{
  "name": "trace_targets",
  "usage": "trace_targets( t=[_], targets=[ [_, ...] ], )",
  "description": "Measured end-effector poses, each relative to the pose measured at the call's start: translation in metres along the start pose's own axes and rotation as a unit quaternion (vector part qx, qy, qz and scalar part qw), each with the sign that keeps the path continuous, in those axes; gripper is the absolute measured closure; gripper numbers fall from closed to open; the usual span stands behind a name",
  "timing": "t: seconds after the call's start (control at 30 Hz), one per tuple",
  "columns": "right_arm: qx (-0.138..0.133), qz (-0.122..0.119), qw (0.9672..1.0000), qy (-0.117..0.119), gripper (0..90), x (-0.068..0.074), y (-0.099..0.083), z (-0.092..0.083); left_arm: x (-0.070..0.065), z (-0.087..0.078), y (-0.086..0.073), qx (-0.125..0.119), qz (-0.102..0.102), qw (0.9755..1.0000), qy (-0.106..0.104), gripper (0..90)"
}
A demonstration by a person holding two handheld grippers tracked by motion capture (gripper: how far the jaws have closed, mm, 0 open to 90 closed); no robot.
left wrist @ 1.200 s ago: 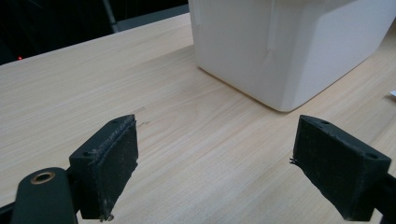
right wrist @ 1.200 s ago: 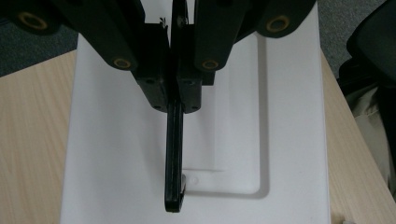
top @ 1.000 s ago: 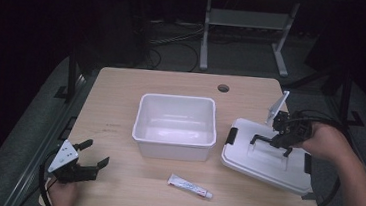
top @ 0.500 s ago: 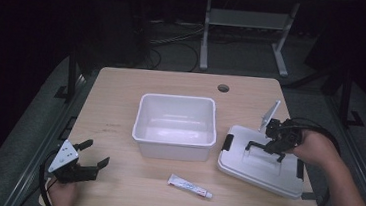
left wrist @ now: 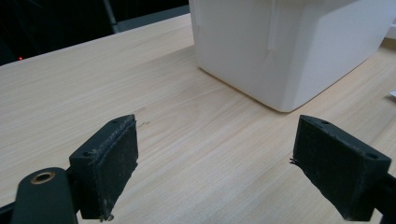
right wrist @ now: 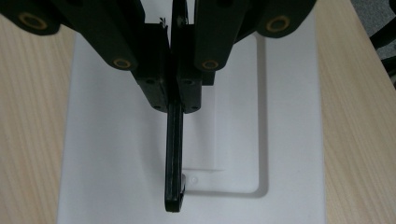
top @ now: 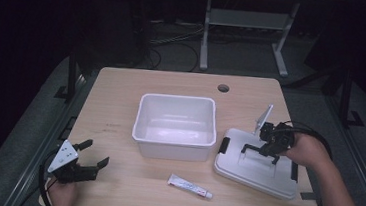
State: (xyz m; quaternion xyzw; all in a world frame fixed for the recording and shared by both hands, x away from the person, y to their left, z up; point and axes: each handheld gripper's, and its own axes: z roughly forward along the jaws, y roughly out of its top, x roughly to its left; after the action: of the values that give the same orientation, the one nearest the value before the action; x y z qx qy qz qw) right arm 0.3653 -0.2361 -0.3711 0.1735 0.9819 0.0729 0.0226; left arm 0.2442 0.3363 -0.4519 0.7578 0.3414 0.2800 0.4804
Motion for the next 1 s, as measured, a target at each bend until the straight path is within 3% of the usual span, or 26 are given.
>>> trace_targets(
  t=[0.47, 1.0],
  targets=[
    [-0.003, 0.008, 1.0000, 0.004, 83.7, 0.000, -0.004, 0.013, 0.000, 0.000, 0.000, 0.001, 0.001, 1.0000, -0.001, 13.5],
    [-0.011, 0.010, 0.9998, 0.009, 79.5, 0.002, -0.005, 0.013, -0.001, 0.001, 0.000, 0.003, 0.001, 1.0000, -0.002, 13.5]
  ],
)
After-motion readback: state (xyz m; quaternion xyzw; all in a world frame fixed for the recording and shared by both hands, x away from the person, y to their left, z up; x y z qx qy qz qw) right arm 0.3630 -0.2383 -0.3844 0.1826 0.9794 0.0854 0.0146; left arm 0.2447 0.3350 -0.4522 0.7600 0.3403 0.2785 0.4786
